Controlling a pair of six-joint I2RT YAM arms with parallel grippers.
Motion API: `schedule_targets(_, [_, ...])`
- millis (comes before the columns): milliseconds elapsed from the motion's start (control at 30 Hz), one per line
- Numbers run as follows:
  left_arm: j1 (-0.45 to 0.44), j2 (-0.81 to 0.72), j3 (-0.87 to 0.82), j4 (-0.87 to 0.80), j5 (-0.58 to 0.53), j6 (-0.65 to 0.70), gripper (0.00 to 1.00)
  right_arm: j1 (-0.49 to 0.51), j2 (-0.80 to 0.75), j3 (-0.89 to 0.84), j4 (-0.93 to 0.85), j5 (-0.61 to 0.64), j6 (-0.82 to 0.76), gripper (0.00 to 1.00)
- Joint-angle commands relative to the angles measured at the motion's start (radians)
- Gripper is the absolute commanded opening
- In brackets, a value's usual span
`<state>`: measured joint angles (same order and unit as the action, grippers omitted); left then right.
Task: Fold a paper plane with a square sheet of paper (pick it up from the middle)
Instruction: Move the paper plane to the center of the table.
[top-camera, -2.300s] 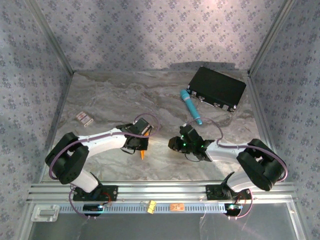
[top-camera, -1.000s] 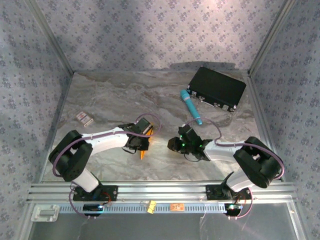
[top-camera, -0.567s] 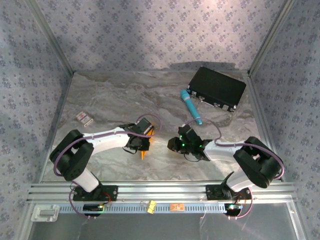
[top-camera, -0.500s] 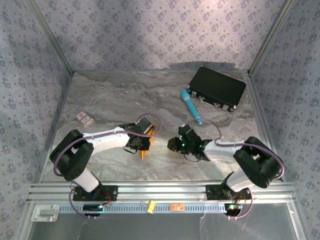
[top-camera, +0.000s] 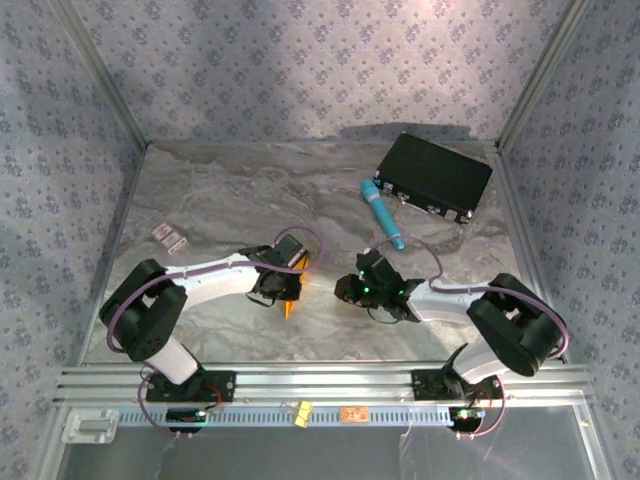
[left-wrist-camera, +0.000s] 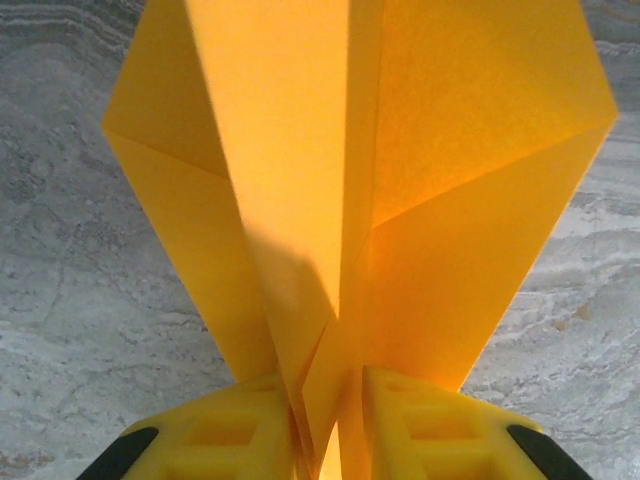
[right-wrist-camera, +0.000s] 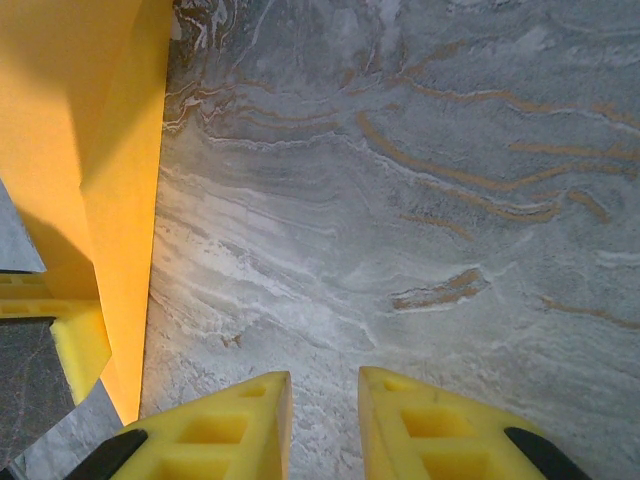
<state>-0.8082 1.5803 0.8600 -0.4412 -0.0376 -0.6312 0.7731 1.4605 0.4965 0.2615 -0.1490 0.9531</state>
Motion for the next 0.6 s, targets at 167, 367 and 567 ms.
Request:
schedule_targets(167, [-0.008,0.043,0.043,0.006,0.017,-0.006,0.23,0.006,0.008,0.019,-0.004,0.006,-0.013,0.25])
schedule_targets(367, [-0.014,0.066,0.056,0.005,0.021,-0.003,0.22,0.006,0.008,0.018,-0.005,0.008,-0.014,0.25])
schedule_targets(567, [-0.02,0.064,0.066,-0.007,0.012,-0.01,0.21,0.005,0.007,0.017,-0.005,0.008,-0.013,0.26])
